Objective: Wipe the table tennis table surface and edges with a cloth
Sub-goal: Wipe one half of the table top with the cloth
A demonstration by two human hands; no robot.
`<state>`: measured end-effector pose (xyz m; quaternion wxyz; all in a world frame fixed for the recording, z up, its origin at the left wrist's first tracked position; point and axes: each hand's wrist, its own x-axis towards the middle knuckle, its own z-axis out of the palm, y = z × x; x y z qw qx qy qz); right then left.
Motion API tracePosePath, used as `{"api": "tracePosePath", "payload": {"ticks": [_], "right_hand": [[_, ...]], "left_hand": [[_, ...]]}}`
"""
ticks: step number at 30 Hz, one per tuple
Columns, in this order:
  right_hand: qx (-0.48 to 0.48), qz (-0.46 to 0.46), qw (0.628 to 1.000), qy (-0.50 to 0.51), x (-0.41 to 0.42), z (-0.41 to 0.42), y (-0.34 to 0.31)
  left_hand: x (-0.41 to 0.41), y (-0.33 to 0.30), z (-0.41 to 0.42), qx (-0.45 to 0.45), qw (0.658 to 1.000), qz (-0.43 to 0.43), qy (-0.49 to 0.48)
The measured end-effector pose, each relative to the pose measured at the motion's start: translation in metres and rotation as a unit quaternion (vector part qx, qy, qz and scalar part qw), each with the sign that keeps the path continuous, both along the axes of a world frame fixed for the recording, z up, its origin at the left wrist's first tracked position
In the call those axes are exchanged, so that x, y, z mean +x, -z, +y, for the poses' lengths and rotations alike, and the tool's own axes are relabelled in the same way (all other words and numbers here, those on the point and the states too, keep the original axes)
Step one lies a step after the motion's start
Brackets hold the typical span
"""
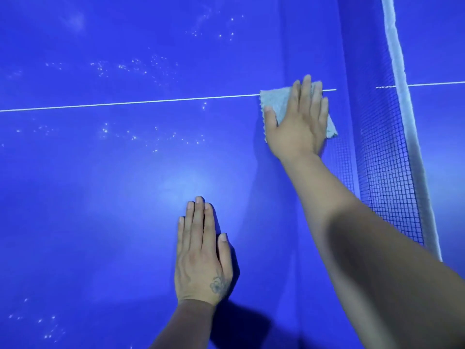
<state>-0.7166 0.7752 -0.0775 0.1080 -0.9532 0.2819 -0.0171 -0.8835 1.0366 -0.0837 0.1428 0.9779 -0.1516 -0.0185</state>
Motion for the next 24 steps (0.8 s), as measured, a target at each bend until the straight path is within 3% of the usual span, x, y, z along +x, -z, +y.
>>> {"api": "tracePosePath", "payload": {"ticks": [8, 11, 13, 18, 24], "right_hand": [[0.042, -0.017, 0.988, -0.149, 0.003, 0.101, -0.008], [0.071, -0.099, 0.982, -0.141, -0.019, 0.094, -0.023], [0.033, -0.136, 0.984, -0.106, -0.042, 0.069, -0.028], [-0.008, -0.036, 0.999, -0.036, -0.112, 0.009, -0.007], [-0.05, 0.009, 0.998, -0.029, -0.114, 0.008, 0.001]], "left_hand": [[-0.001, 0.002, -0.001, -0.006, 1.0, 0.001, -0.004], [-0.001, 0.003, -0.001, -0.009, 1.0, 0.001, -0.005], [-0.001, 0.004, -0.001, -0.009, 1.0, -0.007, 0.002], [-0.002, 0.004, 0.001, -0.017, 1.0, -0.013, 0.001], [-0.001, 0.003, 0.001, -0.028, 1.0, -0.009, -0.003]]}}
